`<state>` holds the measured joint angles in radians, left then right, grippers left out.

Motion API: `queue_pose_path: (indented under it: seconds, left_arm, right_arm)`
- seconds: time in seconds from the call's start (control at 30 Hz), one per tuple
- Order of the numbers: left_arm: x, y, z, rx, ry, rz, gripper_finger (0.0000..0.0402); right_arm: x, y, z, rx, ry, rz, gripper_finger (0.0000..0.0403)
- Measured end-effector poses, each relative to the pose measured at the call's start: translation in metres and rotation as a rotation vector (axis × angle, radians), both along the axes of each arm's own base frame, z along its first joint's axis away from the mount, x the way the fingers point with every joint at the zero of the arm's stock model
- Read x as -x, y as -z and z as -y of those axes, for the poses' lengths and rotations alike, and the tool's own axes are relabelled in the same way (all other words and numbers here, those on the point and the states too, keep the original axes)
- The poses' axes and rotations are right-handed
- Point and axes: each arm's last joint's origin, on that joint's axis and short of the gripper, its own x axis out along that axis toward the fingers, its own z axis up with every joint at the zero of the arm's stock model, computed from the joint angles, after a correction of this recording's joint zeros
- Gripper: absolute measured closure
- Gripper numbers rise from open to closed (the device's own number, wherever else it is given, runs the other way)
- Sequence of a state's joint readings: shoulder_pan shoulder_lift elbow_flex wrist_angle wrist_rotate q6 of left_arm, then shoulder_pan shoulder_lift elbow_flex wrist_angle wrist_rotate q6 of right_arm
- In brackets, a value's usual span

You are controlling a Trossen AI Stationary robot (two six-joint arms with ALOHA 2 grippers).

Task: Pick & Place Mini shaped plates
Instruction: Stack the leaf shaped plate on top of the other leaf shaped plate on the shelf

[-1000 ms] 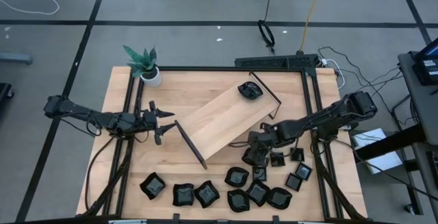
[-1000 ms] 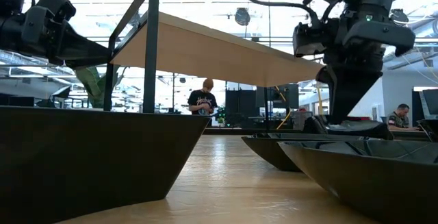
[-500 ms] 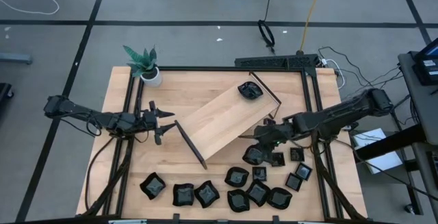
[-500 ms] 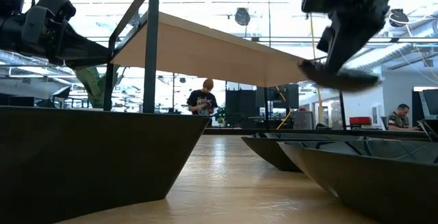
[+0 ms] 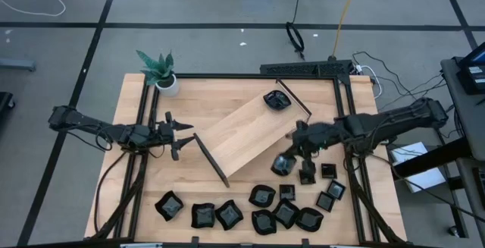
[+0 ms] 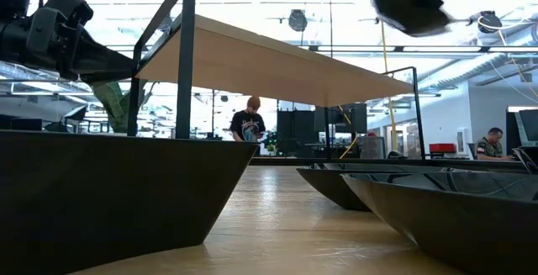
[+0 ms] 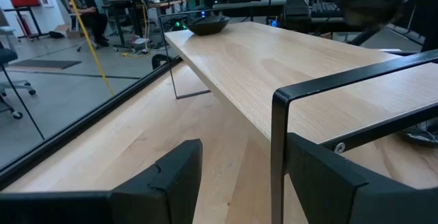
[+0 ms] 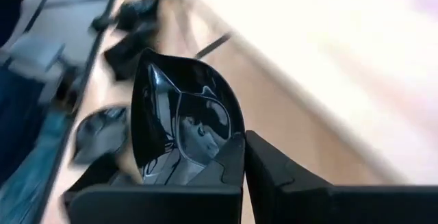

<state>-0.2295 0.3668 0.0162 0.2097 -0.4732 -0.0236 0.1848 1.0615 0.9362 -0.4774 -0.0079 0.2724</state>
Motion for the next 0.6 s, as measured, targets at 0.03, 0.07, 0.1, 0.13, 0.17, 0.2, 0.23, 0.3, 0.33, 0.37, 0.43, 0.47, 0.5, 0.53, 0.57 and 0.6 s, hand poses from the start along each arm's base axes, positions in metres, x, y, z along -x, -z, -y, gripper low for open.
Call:
queue_pose_path:
  seconds: [0.03,0.07,0.1,0.13,0.17,0.2,0.23,0.3,0.33,0.37,0.43,0.47,0.5,0.53,0.57,0.6]
  left_arm:
    - [0.0,0.0,0.0,-0.002,0.0,0.0,0.0192]
    - [0.0,0.0,0.0,-0.002,0.0,0.0,0.0192]
    - [0.0,0.0,0.0,-0.005,0.001,0.0,0.0192]
    - [0.0,0.0,0.0,-0.011,0.001,-0.001,0.0192]
    - [0.0,0.0,0.0,-0.014,0.002,-0.002,0.0192]
    - [0.0,0.0,0.0,-0.016,0.002,-0.002,0.0192]
    - [0.0,0.0,0.0,-0.017,0.002,-0.002,0.0192]
    - [0.0,0.0,0.0,-0.018,0.002,-0.002,0.0192]
    - [0.0,0.0,0.0,-0.018,0.002,-0.002,0.0192]
    - [0.0,0.0,0.0,-0.018,0.002,-0.002,0.0192]
    - [0.0,0.0,0.0,-0.019,0.003,-0.003,0.0192]
    - [0.0,0.0,0.0,-0.019,0.003,-0.003,0.0192]
    - [0.0,0.0,0.0,-0.019,0.003,-0.002,0.0192]
    - [0.0,0.0,0.0,-0.019,0.003,-0.002,0.0192]
    - [0.0,0.0,0.0,-0.019,0.003,-0.003,0.0192]
    - [0.0,0.0,0.0,-0.019,0.003,-0.003,0.0192]
  right_arm:
    - [-0.001,-0.005,0.007,0.001,0.03,0.012,0.0403]
    - [-0.002,-0.012,0.014,-0.006,0.059,0.025,0.0403]
    - [-0.003,-0.019,0.022,-0.016,0.084,0.036,0.0403]
    - [-0.003,-0.027,0.029,-0.021,0.103,0.044,0.0403]
    - [-0.004,-0.034,0.036,-0.015,0.118,0.055,0.0403]
    - [-0.005,-0.044,0.044,-0.004,0.128,0.069,0.0403]
    - [-0.005,-0.053,0.05,0.006,0.131,0.08,0.0403]
    - [-0.004,-0.069,0.065,0.017,0.147,0.082,0.0403]
    - [-0.005,-0.076,0.073,0.022,0.159,0.092,0.0403]
    - [-0.006,-0.084,0.081,0.027,0.176,0.107,0.0403]
    - [-0.008,-0.094,0.095,0.038,0.203,0.103,0.0403]
    - [-0.009,-0.097,0.104,0.045,0.223,0.091,0.0403]
    - [-0.011,-0.1,0.112,0.048,0.237,0.087,0.0403]
    - [-0.013,-0.102,0.12,0.049,0.251,0.074,0.0403]
    - [-0.015,-0.101,0.128,0.046,0.264,0.052,0.0403]
    - [-0.017,-0.1,0.136,0.038,0.277,0.03,0.0403]
